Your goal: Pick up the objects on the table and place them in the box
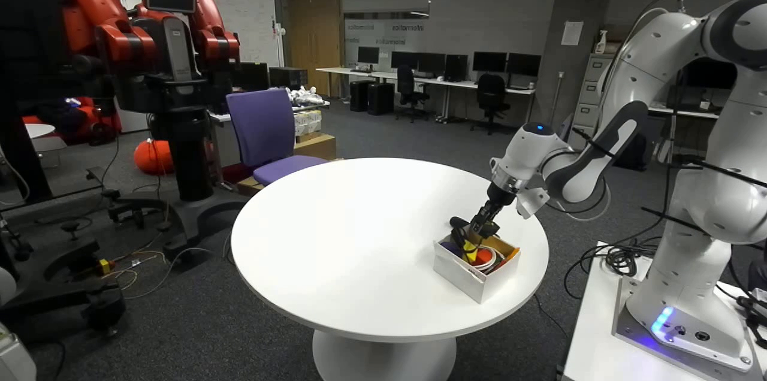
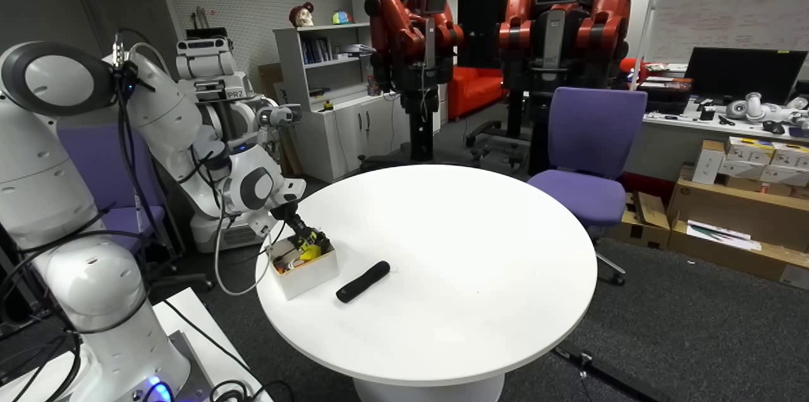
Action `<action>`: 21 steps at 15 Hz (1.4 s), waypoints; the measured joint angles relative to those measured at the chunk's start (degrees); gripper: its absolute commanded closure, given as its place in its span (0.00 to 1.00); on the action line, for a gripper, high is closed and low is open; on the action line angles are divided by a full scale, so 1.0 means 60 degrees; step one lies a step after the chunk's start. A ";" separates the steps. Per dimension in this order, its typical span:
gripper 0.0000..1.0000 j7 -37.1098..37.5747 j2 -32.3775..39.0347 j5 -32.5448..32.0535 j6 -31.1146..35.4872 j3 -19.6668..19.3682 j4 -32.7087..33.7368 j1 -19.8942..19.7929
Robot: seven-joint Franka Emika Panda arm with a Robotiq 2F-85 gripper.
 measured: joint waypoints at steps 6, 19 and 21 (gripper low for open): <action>0.49 0.0981 0.0025 -0.1298 -0.0059 0.0441 0.0006 0.0009; 0.00 0.0970 0.0105 -0.0973 -0.0123 0.0475 0.0073 -0.0018; 0.00 0.0144 0.0138 0.0009 -0.0119 0.0247 0.0073 -0.0027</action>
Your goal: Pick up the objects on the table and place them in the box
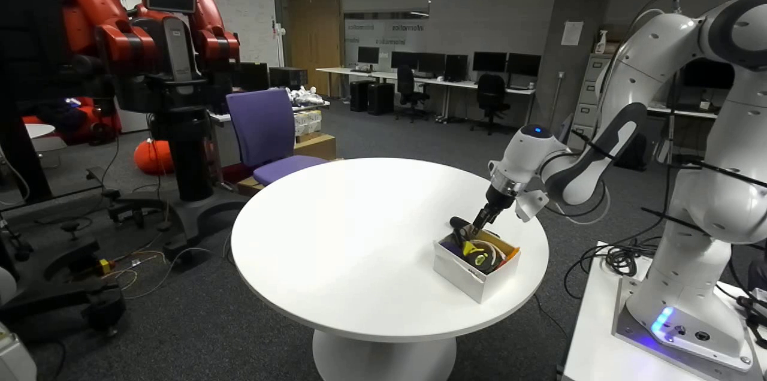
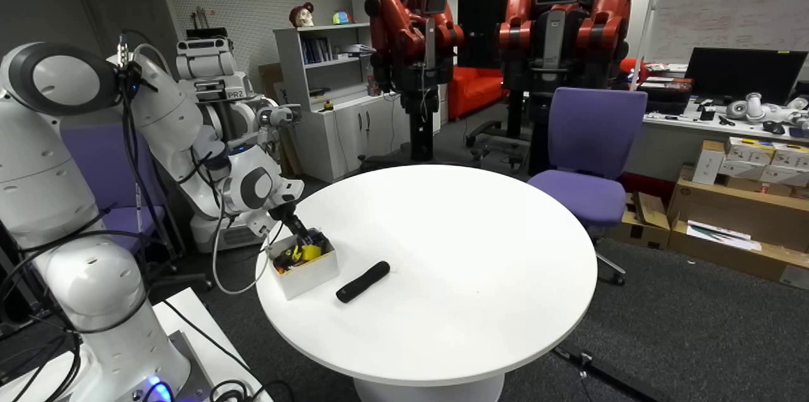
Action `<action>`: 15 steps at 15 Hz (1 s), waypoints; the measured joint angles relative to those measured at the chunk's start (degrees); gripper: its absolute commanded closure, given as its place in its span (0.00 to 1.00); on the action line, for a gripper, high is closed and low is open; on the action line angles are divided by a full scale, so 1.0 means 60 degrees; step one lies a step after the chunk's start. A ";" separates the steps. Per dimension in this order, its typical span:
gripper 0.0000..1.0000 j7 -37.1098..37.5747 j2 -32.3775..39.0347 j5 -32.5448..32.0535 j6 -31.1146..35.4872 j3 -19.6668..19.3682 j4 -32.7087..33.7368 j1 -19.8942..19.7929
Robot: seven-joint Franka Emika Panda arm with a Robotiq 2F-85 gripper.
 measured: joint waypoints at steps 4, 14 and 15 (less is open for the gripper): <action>0.00 -0.3056 0.0192 0.2724 -0.0123 -0.0198 0.0144 -0.0433; 0.00 -0.7417 0.1310 0.5925 -0.4271 -0.0577 0.3327 -0.1886; 0.00 -0.7416 0.1567 0.5909 -0.4374 -0.0634 0.3598 -0.1960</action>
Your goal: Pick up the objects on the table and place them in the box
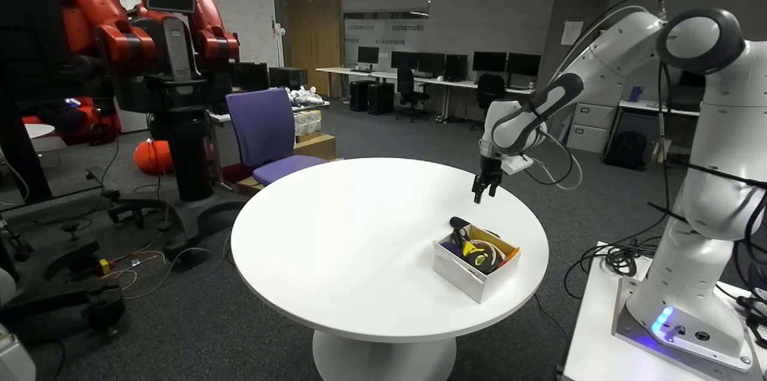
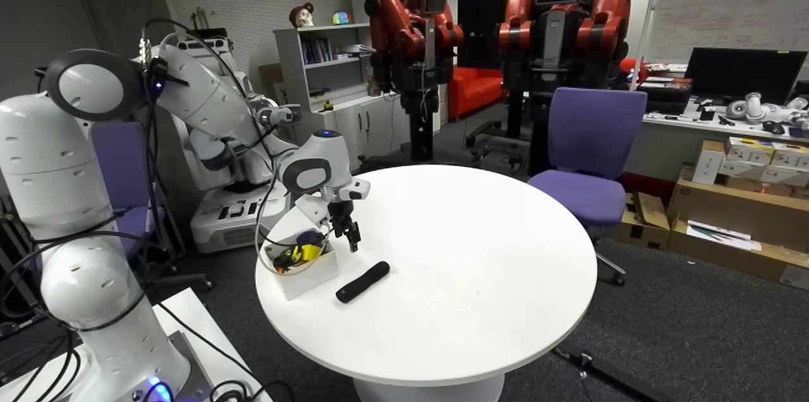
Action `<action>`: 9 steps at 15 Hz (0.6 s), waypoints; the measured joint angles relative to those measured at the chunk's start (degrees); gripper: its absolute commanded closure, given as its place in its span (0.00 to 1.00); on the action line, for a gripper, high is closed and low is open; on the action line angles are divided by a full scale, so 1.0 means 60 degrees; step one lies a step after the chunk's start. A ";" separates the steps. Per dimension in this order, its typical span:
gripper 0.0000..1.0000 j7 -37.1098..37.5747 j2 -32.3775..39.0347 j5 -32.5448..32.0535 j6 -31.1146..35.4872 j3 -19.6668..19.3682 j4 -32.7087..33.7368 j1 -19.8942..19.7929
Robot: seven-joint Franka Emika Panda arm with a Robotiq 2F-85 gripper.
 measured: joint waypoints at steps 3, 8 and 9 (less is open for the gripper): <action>0.00 0.0055 0.0877 -0.0043 -0.0005 -0.0061 0.0637 -0.0108; 0.00 0.0303 0.2254 -0.0163 0.0022 -0.0059 0.1522 -0.0087; 0.00 0.0324 0.2493 -0.0166 0.0062 -0.0044 0.1684 -0.0081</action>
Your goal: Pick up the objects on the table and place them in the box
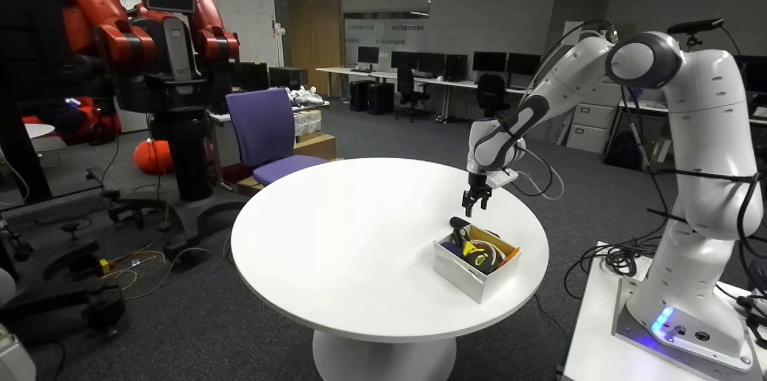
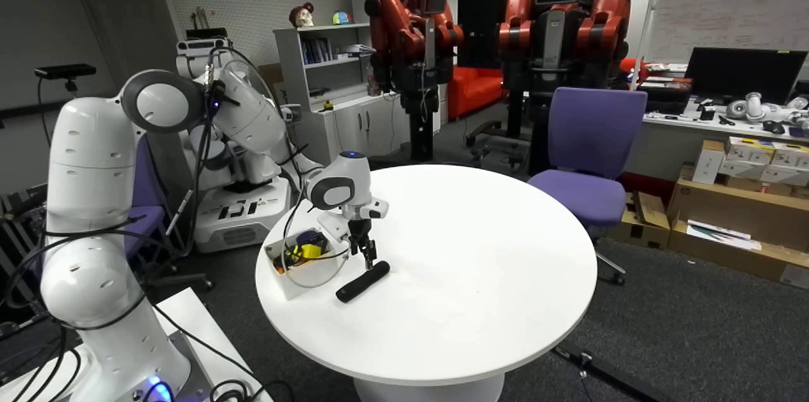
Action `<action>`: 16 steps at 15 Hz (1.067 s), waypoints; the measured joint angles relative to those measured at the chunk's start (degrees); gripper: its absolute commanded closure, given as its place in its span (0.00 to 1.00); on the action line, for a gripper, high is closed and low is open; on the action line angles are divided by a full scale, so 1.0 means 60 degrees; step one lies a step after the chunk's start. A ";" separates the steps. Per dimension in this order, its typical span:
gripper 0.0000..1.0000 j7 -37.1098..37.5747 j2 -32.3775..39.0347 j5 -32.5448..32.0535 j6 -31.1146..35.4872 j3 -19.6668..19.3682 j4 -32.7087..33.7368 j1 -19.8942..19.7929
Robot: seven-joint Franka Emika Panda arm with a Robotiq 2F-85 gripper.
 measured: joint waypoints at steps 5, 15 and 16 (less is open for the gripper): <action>0.00 0.0117 0.0987 0.0002 0.0547 0.0099 0.0622 0.0047; 0.38 0.0771 0.2246 -0.0134 0.0917 0.0025 0.1449 0.0333; 0.45 0.0778 0.2265 -0.0137 0.0917 0.0023 0.1478 0.0333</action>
